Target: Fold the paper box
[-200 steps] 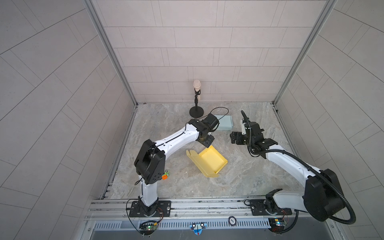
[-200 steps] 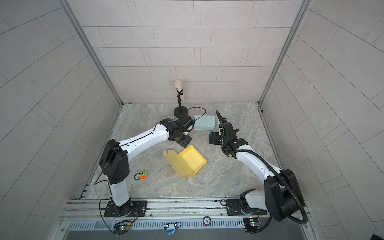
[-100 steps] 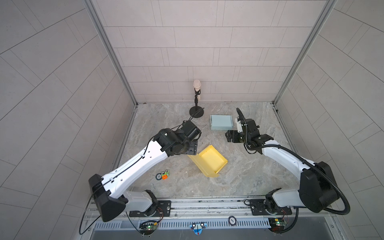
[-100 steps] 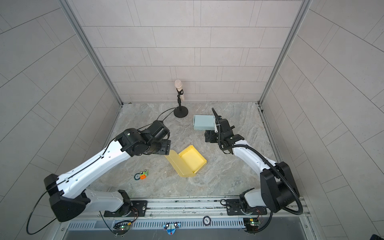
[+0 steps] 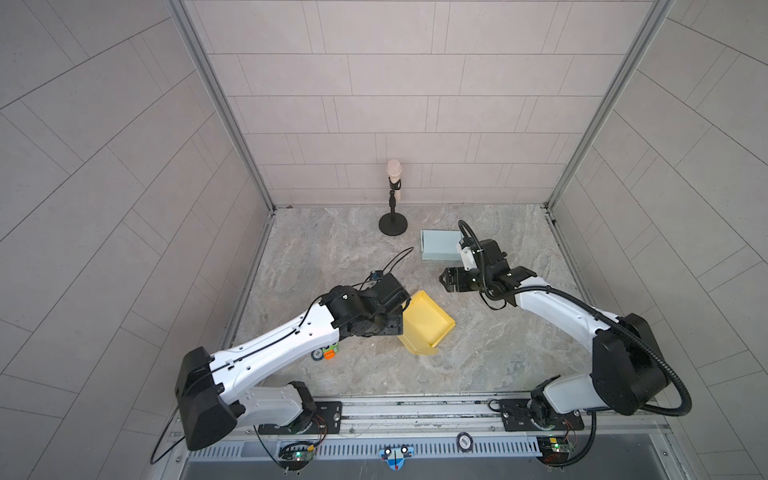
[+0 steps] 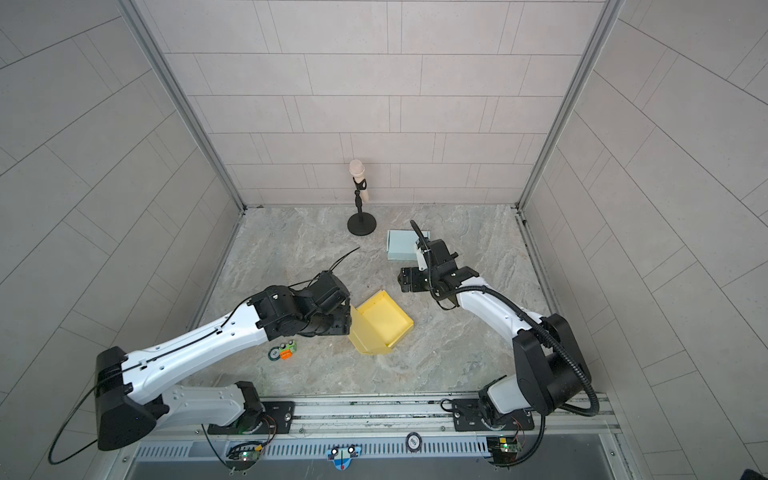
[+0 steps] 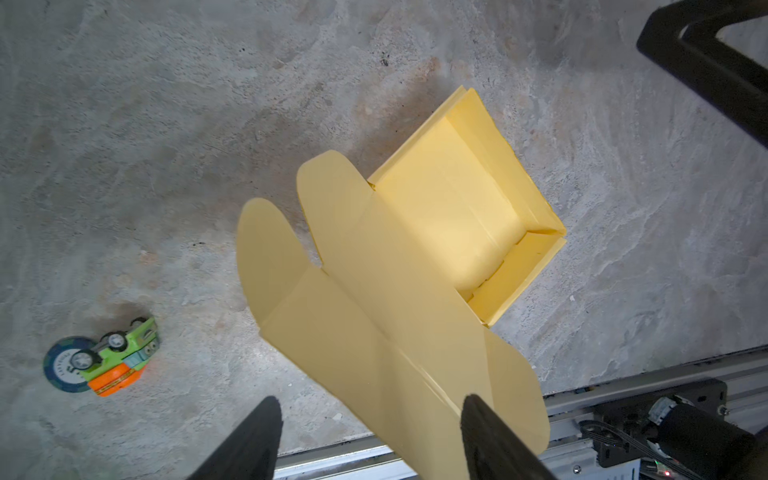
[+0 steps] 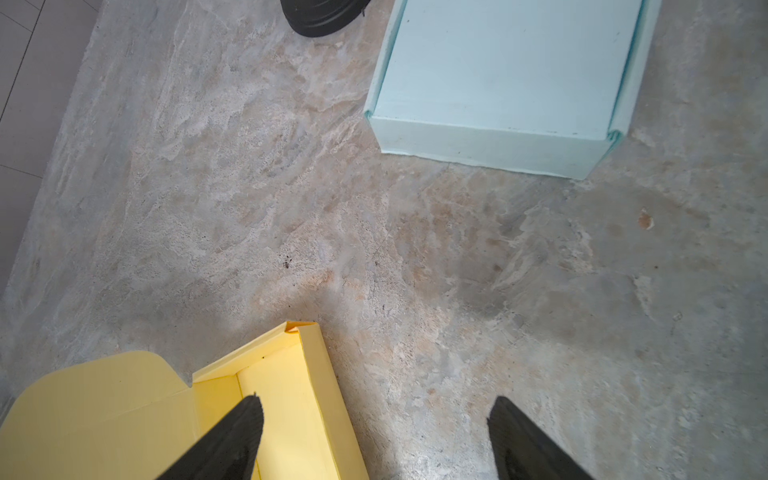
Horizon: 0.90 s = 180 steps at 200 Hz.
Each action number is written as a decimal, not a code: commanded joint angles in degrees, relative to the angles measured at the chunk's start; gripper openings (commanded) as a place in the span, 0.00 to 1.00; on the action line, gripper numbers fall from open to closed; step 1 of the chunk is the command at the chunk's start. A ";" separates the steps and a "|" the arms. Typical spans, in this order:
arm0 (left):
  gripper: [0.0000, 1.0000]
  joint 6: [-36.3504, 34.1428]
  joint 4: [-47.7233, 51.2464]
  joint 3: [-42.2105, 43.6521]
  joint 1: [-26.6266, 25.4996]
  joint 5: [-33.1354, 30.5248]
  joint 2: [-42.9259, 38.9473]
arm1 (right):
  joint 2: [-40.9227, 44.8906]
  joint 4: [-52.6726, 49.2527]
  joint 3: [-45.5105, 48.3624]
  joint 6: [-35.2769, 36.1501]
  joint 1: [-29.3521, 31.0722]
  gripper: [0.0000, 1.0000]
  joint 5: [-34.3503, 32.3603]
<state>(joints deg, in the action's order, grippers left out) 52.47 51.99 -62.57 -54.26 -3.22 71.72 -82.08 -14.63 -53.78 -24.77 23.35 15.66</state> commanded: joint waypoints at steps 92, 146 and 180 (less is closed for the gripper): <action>0.45 1.32 -3.08 -1.15 -0.51 -0.59 5.09 | 3.96 -2.83 0.94 2.56 0.20 0.88 -3.27; 0.31 0.93 -2.71 -1.16 1.11 0.10 5.44 | 4.28 -3.55 0.87 3.55 0.20 0.87 -4.59; 0.24 0.87 -2.75 -1.28 1.80 0.58 5.37 | 4.39 -3.64 0.88 3.58 0.20 0.87 -5.02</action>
<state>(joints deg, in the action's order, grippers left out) 53.82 48.31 -62.39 -52.93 -2.52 76.86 -79.26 -17.26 -53.12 -22.24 23.35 11.99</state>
